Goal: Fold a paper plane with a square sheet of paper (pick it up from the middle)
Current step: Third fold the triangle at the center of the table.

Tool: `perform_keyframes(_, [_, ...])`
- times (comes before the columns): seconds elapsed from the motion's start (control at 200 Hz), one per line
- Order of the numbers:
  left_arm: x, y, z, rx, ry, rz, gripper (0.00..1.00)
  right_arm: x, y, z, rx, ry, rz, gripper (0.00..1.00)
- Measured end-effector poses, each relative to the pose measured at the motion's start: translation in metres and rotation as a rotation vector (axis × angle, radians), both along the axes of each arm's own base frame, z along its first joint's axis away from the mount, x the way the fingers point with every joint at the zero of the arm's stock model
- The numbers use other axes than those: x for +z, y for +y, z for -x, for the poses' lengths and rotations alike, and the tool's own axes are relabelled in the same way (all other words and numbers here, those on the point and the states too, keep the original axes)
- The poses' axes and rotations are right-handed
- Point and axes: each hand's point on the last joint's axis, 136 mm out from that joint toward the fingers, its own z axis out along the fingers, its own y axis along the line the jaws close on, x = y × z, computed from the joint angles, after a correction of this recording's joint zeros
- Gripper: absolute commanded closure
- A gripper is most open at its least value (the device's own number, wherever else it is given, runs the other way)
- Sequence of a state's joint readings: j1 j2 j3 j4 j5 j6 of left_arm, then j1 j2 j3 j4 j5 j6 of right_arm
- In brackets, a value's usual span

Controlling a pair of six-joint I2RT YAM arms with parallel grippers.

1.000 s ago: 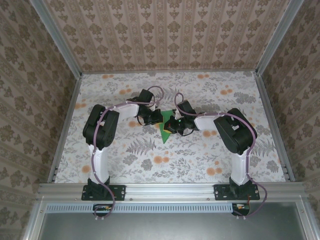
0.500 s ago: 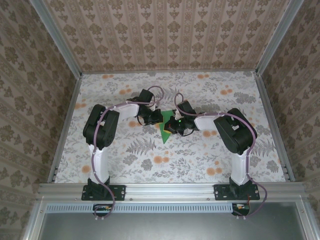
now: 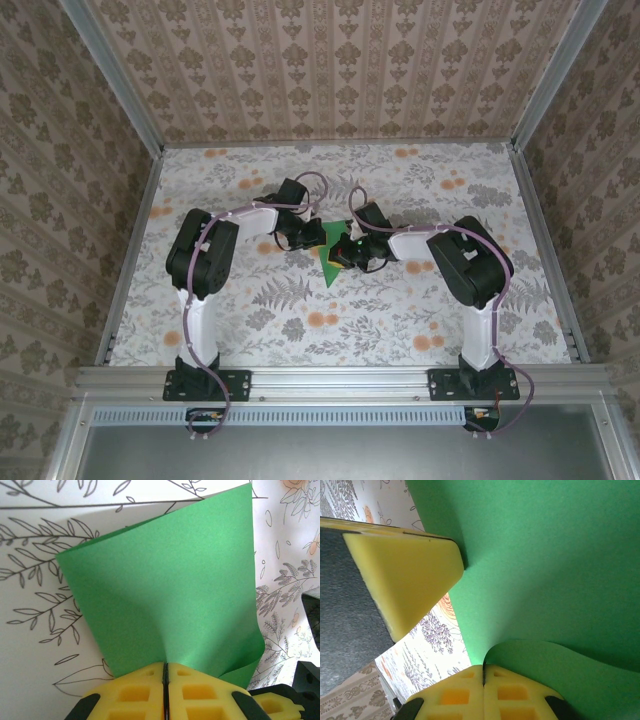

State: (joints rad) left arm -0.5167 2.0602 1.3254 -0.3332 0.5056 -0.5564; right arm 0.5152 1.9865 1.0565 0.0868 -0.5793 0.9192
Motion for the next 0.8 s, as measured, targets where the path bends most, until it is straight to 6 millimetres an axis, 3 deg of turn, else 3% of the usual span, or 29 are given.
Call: perform_keyframes(0.8, [0.0001, -0.0002, 0.0002, -0.001, 0.002, 0.002, 0.90, -0.0019, 0.0017, -0.0019, 0.002, -0.007, -0.008, 0.94])
